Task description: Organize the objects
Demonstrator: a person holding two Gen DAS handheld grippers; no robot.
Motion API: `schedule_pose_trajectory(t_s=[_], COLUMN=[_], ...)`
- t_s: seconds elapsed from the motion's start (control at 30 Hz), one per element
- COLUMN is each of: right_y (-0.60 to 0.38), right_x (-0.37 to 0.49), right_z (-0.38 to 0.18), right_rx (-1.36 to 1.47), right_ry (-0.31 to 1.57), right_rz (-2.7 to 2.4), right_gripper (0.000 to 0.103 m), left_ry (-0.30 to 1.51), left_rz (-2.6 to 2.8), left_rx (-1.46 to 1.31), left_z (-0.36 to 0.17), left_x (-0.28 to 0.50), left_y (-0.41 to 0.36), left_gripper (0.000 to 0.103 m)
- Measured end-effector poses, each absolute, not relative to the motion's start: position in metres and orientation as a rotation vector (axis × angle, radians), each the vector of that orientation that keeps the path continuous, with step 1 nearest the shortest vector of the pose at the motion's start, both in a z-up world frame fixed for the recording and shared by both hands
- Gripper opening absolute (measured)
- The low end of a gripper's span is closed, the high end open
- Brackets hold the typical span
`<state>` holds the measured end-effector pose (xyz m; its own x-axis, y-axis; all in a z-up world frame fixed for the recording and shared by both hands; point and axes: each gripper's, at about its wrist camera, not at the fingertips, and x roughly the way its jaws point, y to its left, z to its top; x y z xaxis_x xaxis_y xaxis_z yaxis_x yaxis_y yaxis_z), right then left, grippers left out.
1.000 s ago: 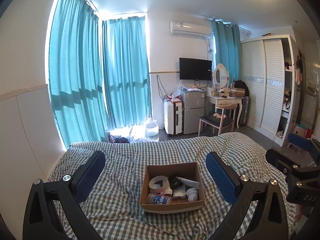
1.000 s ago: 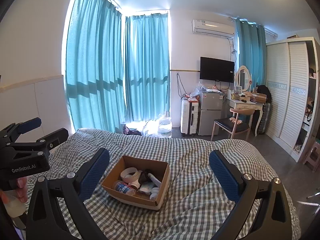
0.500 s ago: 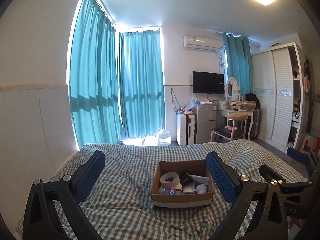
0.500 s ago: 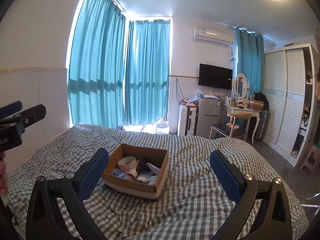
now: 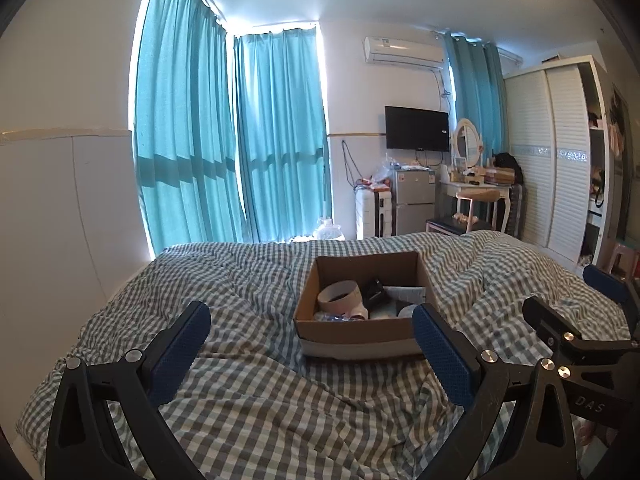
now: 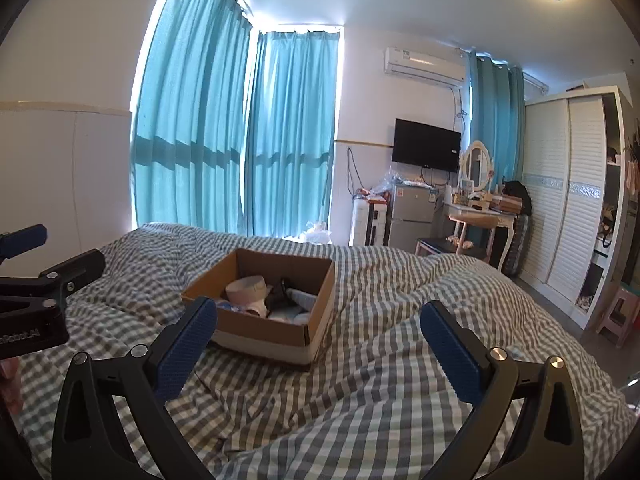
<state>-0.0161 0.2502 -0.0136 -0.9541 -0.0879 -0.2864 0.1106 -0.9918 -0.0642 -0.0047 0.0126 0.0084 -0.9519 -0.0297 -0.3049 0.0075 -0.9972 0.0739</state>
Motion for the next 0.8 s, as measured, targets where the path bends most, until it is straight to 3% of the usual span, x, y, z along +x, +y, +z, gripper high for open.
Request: schedule_pose_trajectory(t_s=[0.8], right_y=[0.250], right_x=[-0.021], right_z=[-0.020], right_rx=[0.501], right_ry=[0.106], right_rz=[-3.013], right_gripper=[0.102], left_ry=[-0.016], left_rz=[-3.033], left_rx=[0.519], left_z=[-0.002], left_x=[-0.011], left_y=[-0.005], left_gripper=[0.103])
